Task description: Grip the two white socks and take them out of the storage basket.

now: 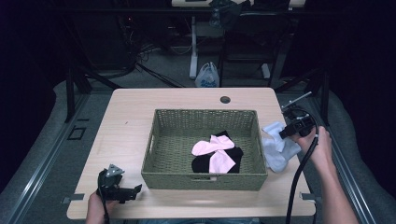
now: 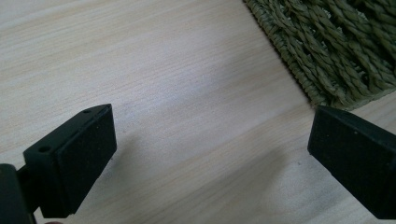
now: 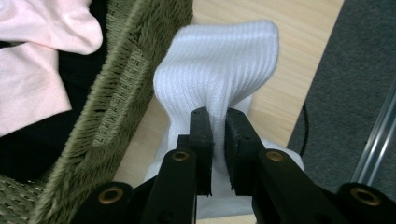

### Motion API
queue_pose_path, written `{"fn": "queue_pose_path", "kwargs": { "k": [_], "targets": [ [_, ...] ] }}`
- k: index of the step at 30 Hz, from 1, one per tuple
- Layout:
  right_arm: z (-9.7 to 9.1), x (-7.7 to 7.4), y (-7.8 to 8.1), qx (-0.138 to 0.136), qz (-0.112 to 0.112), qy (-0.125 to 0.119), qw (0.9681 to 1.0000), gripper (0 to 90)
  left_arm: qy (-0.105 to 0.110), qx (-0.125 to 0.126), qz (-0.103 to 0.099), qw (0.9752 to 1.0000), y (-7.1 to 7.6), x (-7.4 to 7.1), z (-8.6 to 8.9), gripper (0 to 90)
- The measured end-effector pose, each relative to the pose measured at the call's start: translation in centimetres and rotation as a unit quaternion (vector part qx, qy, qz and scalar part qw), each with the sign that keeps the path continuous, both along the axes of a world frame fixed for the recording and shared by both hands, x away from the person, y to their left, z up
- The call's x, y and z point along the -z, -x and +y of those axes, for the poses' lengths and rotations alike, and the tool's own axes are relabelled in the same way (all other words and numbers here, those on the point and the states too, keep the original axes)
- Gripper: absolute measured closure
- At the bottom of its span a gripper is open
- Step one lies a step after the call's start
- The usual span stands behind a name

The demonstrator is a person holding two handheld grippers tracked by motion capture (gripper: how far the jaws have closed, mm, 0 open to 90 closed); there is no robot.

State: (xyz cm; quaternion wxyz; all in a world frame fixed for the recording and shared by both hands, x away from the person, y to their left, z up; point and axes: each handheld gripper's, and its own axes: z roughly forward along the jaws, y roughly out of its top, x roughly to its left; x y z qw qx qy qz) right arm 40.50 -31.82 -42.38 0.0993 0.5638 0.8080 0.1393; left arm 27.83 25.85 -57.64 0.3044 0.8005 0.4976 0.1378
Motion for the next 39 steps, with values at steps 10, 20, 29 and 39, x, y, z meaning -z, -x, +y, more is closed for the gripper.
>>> {"fn": "queue_pose_path", "kwargs": {
  "k": [10, 20, 29, 39],
  "targets": [
    [-0.1, 3.1, -0.3, 0.014, 0.013, -0.008, 0.9998, 82.4, 0.000, 0.000, -0.001, 1.0000, 0.1, -0.1, -0.1, 1.4],
    [0.1, 6.2, -1.2, 0.019, 0.028, -0.012, 0.9994, 82.0, 0.000, -0.001, 0.000, 1.0000, 0.0, 0.0, 0.0, 1.3],
    [0.0, 6.8, -1.1, 0.024, 0.015, -0.011, 0.9995, 69.2, 0.005, -0.001, -0.003, 1.0000, 0.2, -0.1, 0.0, 1.2],
    [-0.3, 3.4, 1.2, 0.011, -0.034, -0.013, 0.9993, 48.9, 0.000, 0.003, -0.003, 1.0000, 0.1, -0.1, 0.0, 1.1]
  ]
}}
